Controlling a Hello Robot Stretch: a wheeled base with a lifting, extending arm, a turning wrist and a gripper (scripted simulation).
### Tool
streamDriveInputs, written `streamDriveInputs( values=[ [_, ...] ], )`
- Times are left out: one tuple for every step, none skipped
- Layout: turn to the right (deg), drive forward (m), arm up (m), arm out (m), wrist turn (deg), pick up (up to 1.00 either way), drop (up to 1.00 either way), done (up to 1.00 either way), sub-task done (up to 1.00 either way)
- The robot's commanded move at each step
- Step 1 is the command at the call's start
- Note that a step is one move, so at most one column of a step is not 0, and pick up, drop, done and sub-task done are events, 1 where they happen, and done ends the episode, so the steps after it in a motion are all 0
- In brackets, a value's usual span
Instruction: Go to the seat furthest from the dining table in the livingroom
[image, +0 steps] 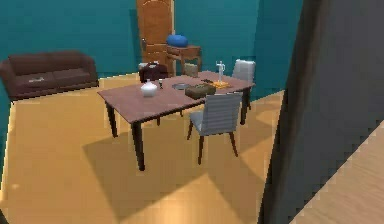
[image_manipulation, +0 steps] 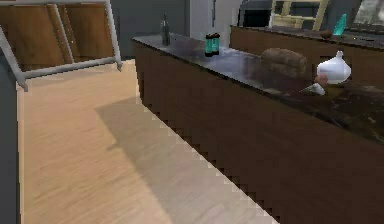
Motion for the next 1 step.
streamDriveInputs(
  values=[
    [6.0,0.00,0.00,0.00,0.0,0.00,0.00,0.00,0.00]
  ],
)
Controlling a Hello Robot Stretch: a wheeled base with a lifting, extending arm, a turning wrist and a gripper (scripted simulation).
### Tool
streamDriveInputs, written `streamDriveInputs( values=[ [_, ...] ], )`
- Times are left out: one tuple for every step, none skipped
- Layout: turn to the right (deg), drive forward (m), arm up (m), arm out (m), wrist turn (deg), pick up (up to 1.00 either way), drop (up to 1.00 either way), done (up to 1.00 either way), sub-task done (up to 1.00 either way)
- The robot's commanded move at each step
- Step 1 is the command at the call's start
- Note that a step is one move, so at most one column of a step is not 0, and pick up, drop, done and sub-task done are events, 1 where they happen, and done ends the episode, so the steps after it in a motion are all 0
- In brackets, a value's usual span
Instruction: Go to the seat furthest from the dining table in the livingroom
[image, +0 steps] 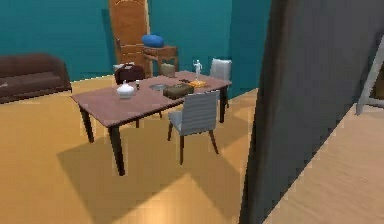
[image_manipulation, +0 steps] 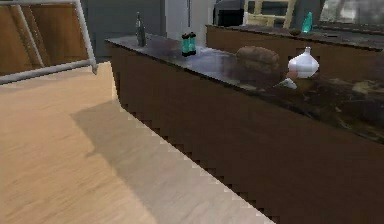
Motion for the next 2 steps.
streamDriveInputs(
  values=[
    [0.0,0.40,0.00,0.00,0.0,0.00,0.00,0.00,0.00],
    [-33.0,0.00,0.00,0.00,0.0,0.00,0.00,0.00,0.00]
  ],
)
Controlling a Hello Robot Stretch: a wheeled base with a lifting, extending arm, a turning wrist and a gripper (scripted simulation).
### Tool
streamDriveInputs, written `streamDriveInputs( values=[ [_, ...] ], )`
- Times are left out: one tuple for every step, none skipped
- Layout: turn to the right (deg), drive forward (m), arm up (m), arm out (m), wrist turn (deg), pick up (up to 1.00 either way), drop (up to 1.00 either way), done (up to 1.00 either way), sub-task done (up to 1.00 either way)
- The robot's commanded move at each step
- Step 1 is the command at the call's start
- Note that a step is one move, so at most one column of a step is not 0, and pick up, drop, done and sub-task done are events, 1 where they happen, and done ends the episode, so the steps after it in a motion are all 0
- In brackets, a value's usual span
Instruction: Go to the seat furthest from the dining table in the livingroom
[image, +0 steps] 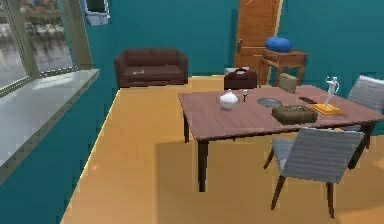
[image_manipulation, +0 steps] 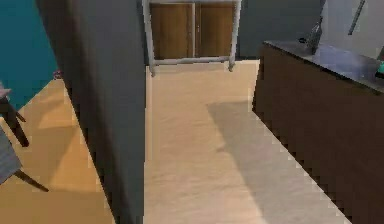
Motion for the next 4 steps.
streamDriveInputs(
  values=[
    [0.0,0.90,0.00,0.00,0.0,0.00,0.00,0.00,0.00],
    [45.0,0.00,0.00,0.00,0.0,0.00,0.00,0.00,0.00],
    [-45.0,0.00,0.00,0.00,0.0,0.00,0.00,0.00,0.00],
    [-45.0,0.00,0.00,0.00,0.0,0.00,0.00,0.00,0.00]
  ],
)
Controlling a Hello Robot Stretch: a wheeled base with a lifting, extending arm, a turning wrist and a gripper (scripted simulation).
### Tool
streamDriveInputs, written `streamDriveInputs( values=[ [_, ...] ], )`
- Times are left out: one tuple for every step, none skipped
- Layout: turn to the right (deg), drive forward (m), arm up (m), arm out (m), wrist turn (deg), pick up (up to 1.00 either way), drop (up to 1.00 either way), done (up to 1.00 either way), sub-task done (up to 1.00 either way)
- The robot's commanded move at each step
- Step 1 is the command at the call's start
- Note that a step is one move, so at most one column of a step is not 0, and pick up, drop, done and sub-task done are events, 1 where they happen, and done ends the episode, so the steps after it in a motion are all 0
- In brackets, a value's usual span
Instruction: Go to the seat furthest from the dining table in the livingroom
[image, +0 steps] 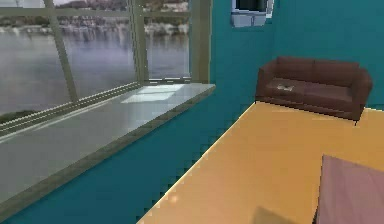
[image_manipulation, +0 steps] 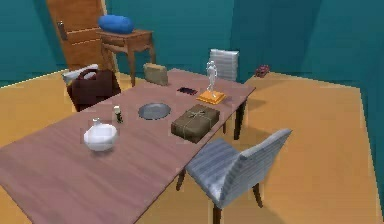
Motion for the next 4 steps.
streamDriveInputs(
  values=[
    [-9.0,0.00,0.00,0.00,0.0,0.00,0.00,0.00,0.00],
    [0.0,0.40,0.00,0.00,0.0,0.00,0.00,0.00,0.00],
    [39.0,0.00,0.00,0.00,0.0,0.00,0.00,0.00,0.00],
    [0.0,1.00,0.00,0.00,0.0,0.00,0.00,0.00,0.00]
  ],
)
